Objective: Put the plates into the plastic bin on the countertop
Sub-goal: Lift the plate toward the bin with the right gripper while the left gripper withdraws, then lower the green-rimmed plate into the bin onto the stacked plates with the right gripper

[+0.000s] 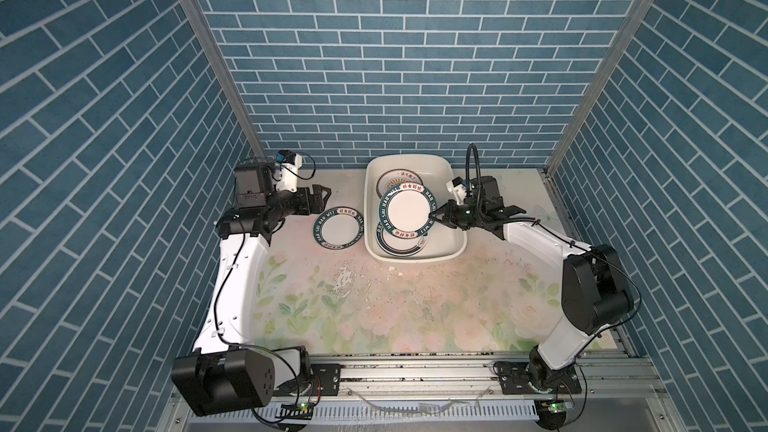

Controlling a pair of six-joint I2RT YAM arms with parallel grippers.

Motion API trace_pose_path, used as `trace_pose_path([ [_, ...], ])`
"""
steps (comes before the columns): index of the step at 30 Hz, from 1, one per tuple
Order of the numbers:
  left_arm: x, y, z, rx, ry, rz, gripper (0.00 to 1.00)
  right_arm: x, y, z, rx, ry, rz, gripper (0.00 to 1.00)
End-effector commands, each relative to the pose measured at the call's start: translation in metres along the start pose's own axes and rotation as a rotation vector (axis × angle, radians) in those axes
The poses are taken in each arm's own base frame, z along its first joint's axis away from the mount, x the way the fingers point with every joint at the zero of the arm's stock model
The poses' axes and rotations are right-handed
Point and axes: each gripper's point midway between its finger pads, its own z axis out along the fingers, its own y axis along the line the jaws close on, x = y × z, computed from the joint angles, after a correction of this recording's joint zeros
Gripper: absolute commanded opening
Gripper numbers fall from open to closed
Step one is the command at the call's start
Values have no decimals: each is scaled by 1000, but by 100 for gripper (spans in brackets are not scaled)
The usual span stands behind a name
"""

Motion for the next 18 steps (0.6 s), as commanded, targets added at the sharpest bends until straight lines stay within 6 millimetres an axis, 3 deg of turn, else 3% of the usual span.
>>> trace_pose_path([
  [1, -14, -28, -15, 110, -64, 66, 92, -8, 10, -11, 5, -12, -77, 0],
  [10, -25, -62, -34, 264, -52, 52, 93, -14, -8, 1, 73, 58, -89, 0],
  [18, -21, -61, -34, 261, -32, 50, 92, -13, -27, 21, 102, 111, -47, 0],
])
